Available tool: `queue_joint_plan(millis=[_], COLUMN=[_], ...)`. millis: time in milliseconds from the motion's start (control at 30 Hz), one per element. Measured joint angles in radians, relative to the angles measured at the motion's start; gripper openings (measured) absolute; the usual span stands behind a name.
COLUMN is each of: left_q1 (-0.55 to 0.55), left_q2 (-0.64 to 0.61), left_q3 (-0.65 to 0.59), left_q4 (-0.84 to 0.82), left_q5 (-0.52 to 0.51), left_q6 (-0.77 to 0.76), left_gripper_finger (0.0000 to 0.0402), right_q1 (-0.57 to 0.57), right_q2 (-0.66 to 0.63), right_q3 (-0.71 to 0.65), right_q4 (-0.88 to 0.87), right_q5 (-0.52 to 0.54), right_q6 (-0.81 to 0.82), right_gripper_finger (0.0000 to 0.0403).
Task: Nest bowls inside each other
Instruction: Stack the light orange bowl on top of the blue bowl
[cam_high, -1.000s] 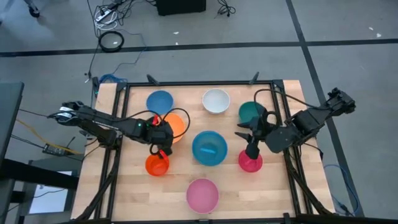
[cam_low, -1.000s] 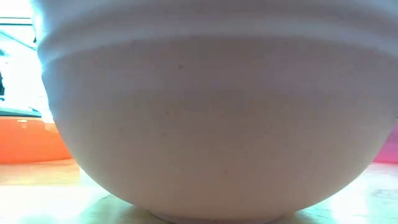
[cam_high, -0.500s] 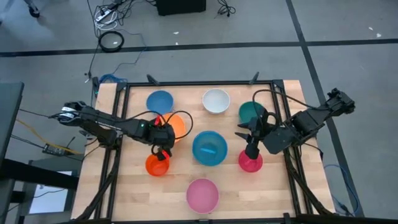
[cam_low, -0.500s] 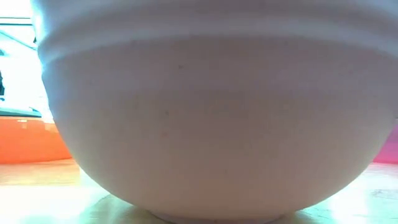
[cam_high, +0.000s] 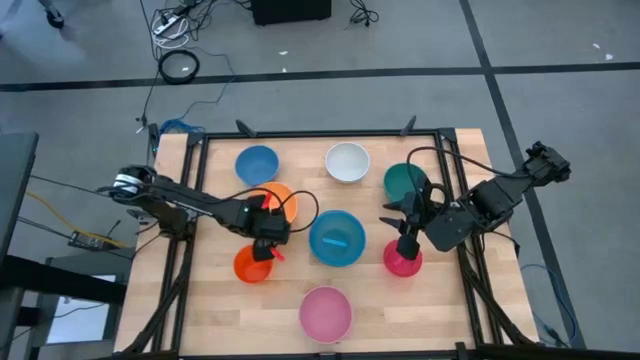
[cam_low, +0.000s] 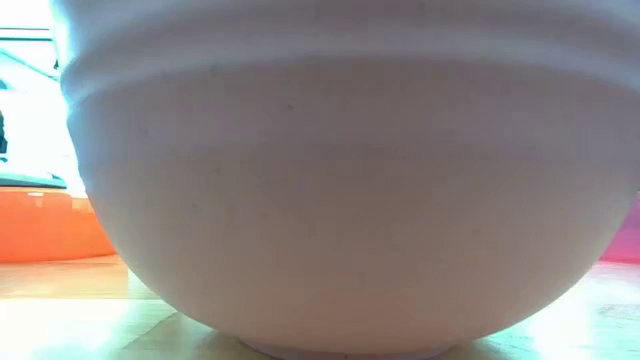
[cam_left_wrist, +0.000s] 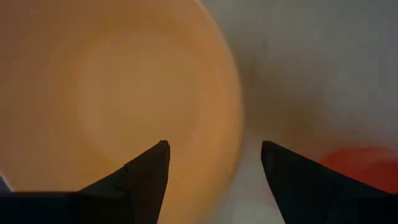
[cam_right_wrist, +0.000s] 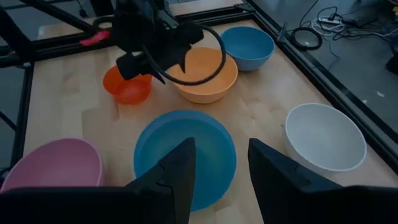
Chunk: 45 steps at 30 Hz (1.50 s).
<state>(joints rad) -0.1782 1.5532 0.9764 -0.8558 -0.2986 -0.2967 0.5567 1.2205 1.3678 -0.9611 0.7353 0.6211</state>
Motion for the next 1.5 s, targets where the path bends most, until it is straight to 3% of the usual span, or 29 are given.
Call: queue_joint_plan(millis=[167, 300, 400, 567, 600, 1067, 1233, 1433, 1500], left_q1=[0.015, 0.021, 0.021, 0.021, 0.021, 0.002, -0.053, -0.138, -0.155], left_q2=[0.047, 0.074, 0.074, 0.073, 0.073, 0.073, 0.073, 0.073, 0.072], left_q3=[0.0, 0.0, -0.001, -0.001, 0.0, 0.04, 0.163, 0.391, 0.461], left_q4=[0.005, 0.019, 0.026, 0.029, 0.03, 0.029, -0.013, -0.16, -0.14], left_q5=[-0.022, -0.022, -0.021, 0.024, 0.019, 0.019, 0.014, -0.156, -0.164], left_q6=[0.026, 0.034, 0.033, 0.033, 0.029, 0.031, 0.056, 0.078, 0.123], left_gripper_finger=[0.0256, 0.0222, 0.0163, 0.0026, 0.0016, 0.0006, 0.0006, 0.0006, 0.0006], right_q1=[0.005, 0.005, 0.005, 0.005, 0.005, 0.005, 0.005, 0.005, 0.005], right_q2=[0.0, 0.0, 0.0, 0.0, 0.0, 0.005, 0.005, 0.005, 0.005], right_q3=[0.0, 0.0, 0.0, 0.0, 0.0, 0.0, 0.0, 0.0, 0.0], right_q4=[0.0, 0.0, 0.0, 0.0, 0.0, -0.011, -0.033, -0.034, -0.037], right_q5=[0.0, 0.0, 0.0, 0.0, 0.0, 0.006, 0.009, 0.021, 0.028], right_q6=[0.006, 0.01, 0.01, 0.007, 0.007, 0.008, 0.015, 0.015, 0.015], right_gripper_finger=[0.0135, 0.0135, 0.0135, 0.0135, 0.0135, 0.0135, 0.0135, 0.0135, 0.0135])
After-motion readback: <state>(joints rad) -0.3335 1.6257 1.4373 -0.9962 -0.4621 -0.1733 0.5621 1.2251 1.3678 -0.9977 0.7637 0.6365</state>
